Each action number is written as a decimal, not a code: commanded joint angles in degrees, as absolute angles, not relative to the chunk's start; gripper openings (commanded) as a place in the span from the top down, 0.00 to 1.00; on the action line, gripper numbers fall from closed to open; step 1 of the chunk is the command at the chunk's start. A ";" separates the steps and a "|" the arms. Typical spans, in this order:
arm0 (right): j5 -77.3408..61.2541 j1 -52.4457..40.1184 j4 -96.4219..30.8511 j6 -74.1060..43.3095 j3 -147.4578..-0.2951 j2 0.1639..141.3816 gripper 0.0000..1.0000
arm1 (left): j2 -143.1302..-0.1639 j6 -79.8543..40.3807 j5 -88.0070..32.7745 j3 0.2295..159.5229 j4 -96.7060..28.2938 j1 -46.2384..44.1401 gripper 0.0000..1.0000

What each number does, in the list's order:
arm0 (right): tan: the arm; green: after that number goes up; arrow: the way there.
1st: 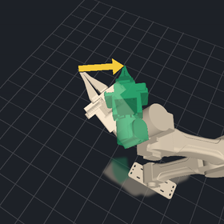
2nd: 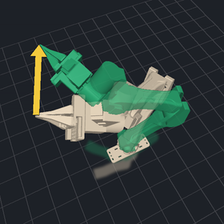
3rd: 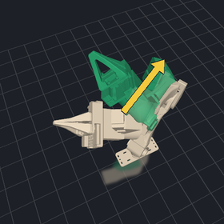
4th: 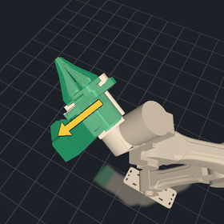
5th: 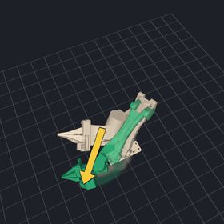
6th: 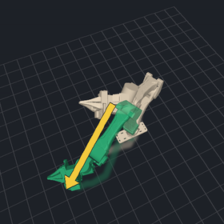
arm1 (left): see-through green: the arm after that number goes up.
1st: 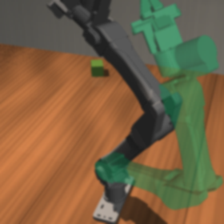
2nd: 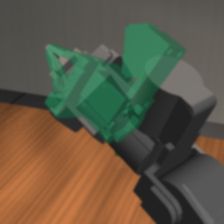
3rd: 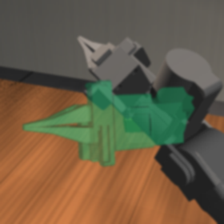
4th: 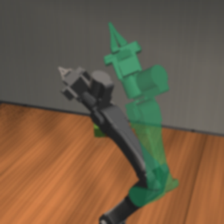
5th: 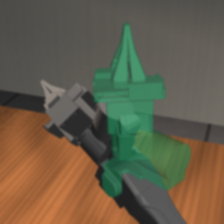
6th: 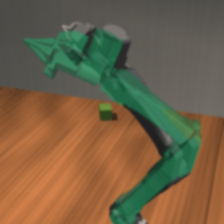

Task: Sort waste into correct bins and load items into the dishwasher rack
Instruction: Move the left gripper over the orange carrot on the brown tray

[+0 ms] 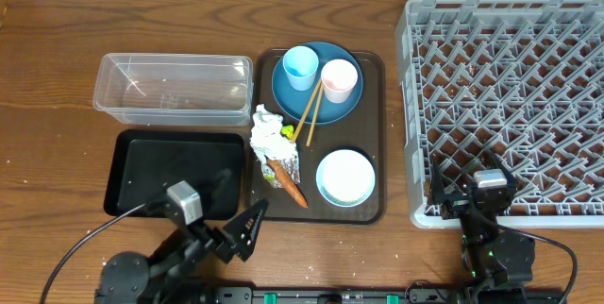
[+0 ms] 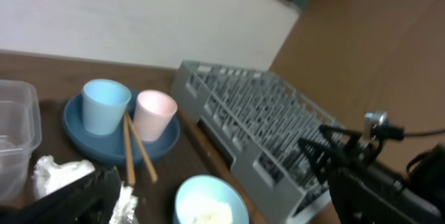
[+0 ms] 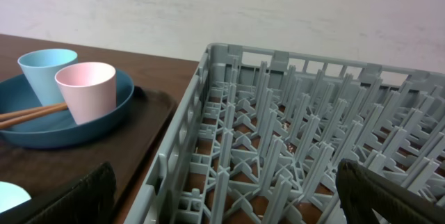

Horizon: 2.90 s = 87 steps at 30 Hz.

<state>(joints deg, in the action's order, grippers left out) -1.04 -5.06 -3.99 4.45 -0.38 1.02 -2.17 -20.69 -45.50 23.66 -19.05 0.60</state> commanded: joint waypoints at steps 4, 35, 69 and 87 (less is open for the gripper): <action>-0.62 -4.91 -4.25 4.58 -0.32 1.02 0.01 | -9.06 -16.75 -36.27 36.82 -35.73 0.78 0.02; -0.62 -4.91 -4.27 4.58 -0.32 1.02 0.01 | -53.36 -16.01 -41.28 53.47 -68.16 0.75 0.79; -0.62 -4.91 -4.27 4.58 -0.32 1.02 0.01 | -53.36 -35.64 -26.20 49.80 -61.60 -17.43 0.94; -0.62 -4.91 -4.27 4.58 -0.32 1.02 0.01 | -65.93 -53.30 -3.99 48.95 -46.72 -50.96 0.93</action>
